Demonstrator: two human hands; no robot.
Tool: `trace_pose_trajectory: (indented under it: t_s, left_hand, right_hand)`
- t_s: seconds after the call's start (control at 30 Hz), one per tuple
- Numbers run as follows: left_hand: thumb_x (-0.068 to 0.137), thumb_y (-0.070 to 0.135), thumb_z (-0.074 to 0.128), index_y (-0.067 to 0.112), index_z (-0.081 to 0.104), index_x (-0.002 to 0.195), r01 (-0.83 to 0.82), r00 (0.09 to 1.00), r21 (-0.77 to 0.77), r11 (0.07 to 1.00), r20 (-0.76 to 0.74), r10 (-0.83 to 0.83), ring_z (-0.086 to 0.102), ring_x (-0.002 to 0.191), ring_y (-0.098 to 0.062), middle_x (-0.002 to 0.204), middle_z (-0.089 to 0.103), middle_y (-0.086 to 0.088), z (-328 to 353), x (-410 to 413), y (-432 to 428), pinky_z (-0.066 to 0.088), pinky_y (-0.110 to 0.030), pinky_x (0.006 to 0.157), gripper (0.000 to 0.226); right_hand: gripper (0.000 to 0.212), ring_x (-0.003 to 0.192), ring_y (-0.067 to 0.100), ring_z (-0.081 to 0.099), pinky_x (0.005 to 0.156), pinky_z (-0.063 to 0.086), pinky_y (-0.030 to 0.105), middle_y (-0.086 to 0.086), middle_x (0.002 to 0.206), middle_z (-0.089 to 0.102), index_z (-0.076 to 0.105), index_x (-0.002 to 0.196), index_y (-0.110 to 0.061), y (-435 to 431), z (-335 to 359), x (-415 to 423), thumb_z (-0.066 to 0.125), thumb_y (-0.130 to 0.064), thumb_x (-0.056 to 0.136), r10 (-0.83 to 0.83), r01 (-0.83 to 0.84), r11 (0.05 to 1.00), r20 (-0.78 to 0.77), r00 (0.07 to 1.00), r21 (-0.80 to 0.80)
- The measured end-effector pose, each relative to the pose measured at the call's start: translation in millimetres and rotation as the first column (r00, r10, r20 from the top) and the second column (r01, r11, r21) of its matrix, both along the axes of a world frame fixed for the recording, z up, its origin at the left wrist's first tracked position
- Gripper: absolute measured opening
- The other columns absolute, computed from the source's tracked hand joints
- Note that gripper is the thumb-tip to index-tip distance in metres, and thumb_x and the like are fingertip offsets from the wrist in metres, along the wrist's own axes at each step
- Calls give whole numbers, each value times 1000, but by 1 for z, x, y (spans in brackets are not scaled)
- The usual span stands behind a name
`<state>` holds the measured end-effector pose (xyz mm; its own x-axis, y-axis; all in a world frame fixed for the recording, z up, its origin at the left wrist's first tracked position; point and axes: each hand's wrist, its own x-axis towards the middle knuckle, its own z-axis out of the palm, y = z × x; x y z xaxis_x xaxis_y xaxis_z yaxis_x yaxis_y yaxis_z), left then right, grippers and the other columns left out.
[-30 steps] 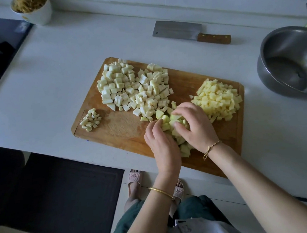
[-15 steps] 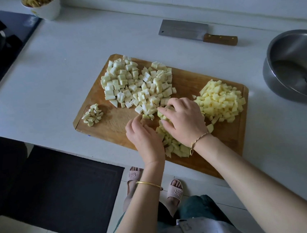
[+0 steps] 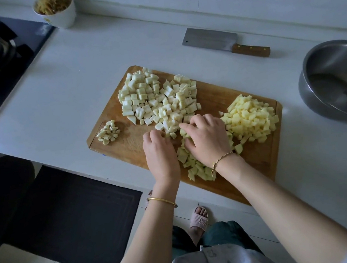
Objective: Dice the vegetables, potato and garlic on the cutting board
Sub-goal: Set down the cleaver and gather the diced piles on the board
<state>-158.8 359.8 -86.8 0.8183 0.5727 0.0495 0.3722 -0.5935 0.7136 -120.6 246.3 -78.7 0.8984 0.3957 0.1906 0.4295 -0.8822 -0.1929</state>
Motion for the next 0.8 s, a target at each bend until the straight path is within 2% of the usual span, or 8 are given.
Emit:
trace_pose_trajectory:
  t_s: [0.17,0.27,0.43,0.53,0.6,0.73,0.8]
  left_hand:
    - [91,9,57,4,55,91,-20,999,21,1000,37,20,48,90,-23,94,55,-5,-4,-18,-4,35,-26,69,5]
    - [91,10,58,8,64,102,39,996,28,999,84,-41,50,95,-23,99,61,-5,-9,-27,-12,38,-27,79,12]
    - [97,10,49,4,63,112,135,976,-146,980,190,-106,49,106,-15,113,55,-5,-7,-25,-31,42,-25,92,21]
    - [100,14,43,5,55,122,144,974,-219,965,206,-99,43,112,-8,121,48,-2,-5,-27,-43,33,-11,98,27]
    - [100,15,42,5,51,127,152,974,-239,959,204,-104,41,117,-9,127,45,-3,-5,-27,-47,28,-6,98,31]
    - [99,23,39,6,47,134,183,971,-190,965,188,-147,37,126,-17,135,41,-8,-9,-26,-48,29,-22,105,39]
    - [99,18,42,8,46,136,196,973,-164,967,158,-170,35,127,-19,137,41,-9,-11,-26,-48,27,-26,105,39]
  right_hand:
    - [16,79,27,52,75,45,39,2,88,56,68,90,-19,-2,-1,2,62,-25,77,11,-11,1000,3,1000,11]
    - [24,83,24,53,77,44,38,-2,92,58,69,93,-22,-9,-2,-1,50,-31,82,46,-47,998,8,999,52]
    - [26,92,24,58,81,46,39,-3,100,66,73,96,-20,-32,-5,-11,49,-29,87,90,-96,981,39,995,171]
    - [28,99,27,59,83,49,40,1,109,67,73,99,-18,-39,-9,-17,49,-29,90,87,-92,978,35,996,189]
    - [31,104,28,58,85,50,42,3,114,66,73,102,-18,-42,-11,-20,47,-29,92,82,-85,976,26,996,201]
    - [34,108,26,57,89,50,41,4,115,66,72,109,-16,-43,-8,-19,45,-30,93,61,-55,949,-10,998,309]
    - [38,109,22,57,93,48,38,4,116,66,69,114,-14,-42,-3,-15,41,-30,94,20,10,924,-74,997,383]
